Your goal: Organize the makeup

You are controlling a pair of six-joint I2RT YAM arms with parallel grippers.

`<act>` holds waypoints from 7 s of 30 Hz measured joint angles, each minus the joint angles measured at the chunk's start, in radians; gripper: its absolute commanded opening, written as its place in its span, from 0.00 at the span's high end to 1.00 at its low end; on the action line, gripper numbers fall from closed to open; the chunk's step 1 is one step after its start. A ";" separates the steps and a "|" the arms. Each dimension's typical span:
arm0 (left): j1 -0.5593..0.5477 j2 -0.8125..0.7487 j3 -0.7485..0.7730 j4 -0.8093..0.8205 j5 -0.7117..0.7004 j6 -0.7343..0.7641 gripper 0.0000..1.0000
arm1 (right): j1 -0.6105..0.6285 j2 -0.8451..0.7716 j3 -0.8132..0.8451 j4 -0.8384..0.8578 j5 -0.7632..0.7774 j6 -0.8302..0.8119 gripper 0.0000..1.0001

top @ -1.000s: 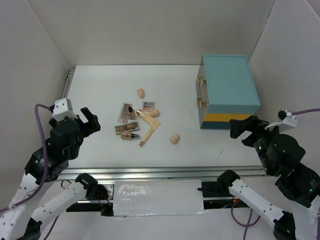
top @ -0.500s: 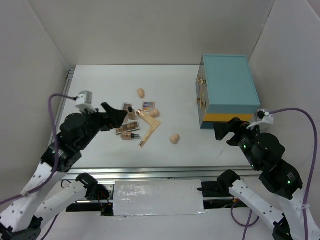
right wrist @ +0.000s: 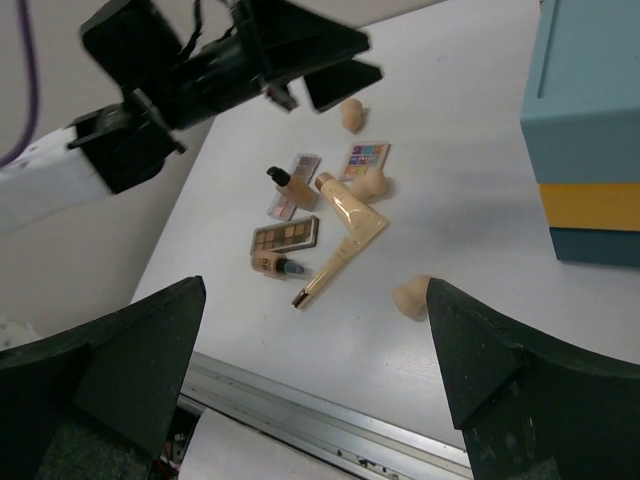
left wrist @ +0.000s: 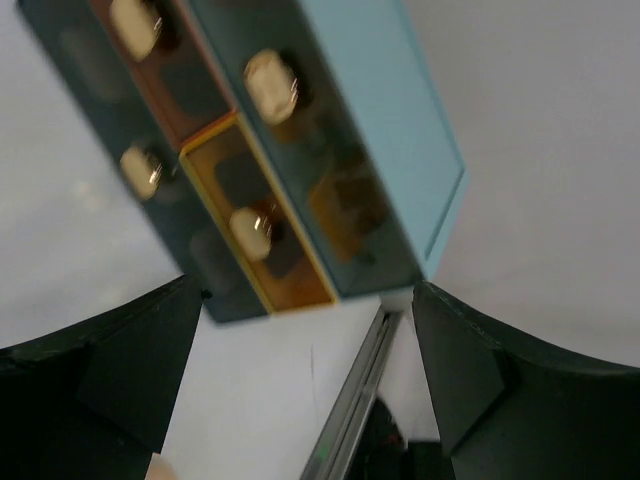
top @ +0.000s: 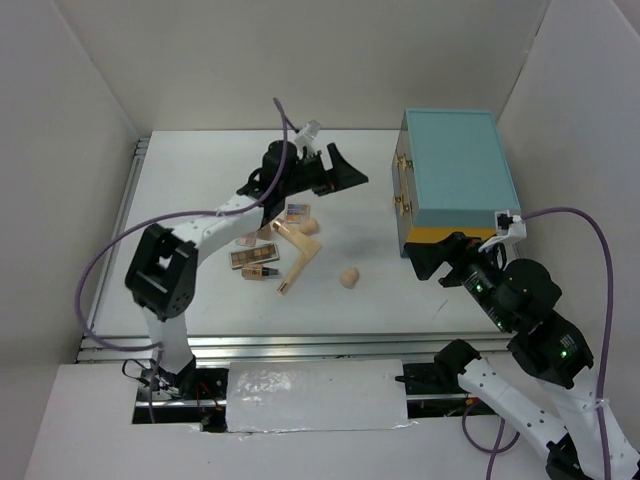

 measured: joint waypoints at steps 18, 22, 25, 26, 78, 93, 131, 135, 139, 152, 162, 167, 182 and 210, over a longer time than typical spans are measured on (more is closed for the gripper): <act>0.000 0.803 0.869 0.186 0.138 -0.268 0.08 | 0.000 -0.100 -0.002 -0.001 -0.080 0.000 0.00; -0.005 0.851 0.940 0.228 0.135 -0.320 0.12 | 0.000 -0.102 -0.003 -0.005 -0.082 0.000 0.00; -0.016 0.888 1.011 0.241 0.122 -0.338 0.12 | 0.000 -0.103 -0.005 -0.005 -0.091 0.000 0.00; -0.021 0.889 1.017 0.241 0.116 -0.338 0.12 | 0.000 -0.103 -0.006 -0.005 -0.093 -0.001 0.00; -0.045 0.592 0.373 0.578 -0.046 -0.440 1.00 | 0.000 -0.106 -0.020 -0.027 -0.097 -0.030 0.00; 0.018 0.512 0.393 0.344 0.096 -0.350 1.00 | 0.000 -0.100 -0.020 -0.025 -0.100 -0.030 0.00; 0.180 0.383 0.312 0.079 0.023 -0.120 0.01 | 0.000 -0.033 -0.038 0.014 -0.158 -0.030 0.00; 0.168 0.299 0.315 -0.087 -0.069 -0.032 0.00 | 0.000 -0.014 -0.058 0.032 -0.185 -0.035 0.00; 0.138 0.183 0.320 -0.303 -0.231 0.073 0.01 | 0.000 0.057 -0.073 0.071 -0.241 -0.047 0.01; 0.071 -0.470 0.027 -0.885 -0.765 0.191 0.01 | 0.136 0.708 0.048 0.286 -0.315 -0.110 0.06; 0.048 -0.765 -0.076 -1.199 -0.960 0.249 0.01 | 0.179 1.370 0.536 0.278 -0.164 -0.322 0.14; 0.051 -0.962 -0.248 -1.221 -1.059 0.273 0.01 | 0.179 1.582 0.688 0.229 -0.169 -0.400 0.25; 0.051 -1.007 -0.362 -1.184 -1.012 0.326 0.01 | 0.177 1.796 0.840 0.175 -0.144 -0.467 0.30; 0.050 -1.014 -0.362 -1.162 -0.978 0.349 0.00 | 0.160 1.619 0.702 0.198 -0.064 -0.459 0.83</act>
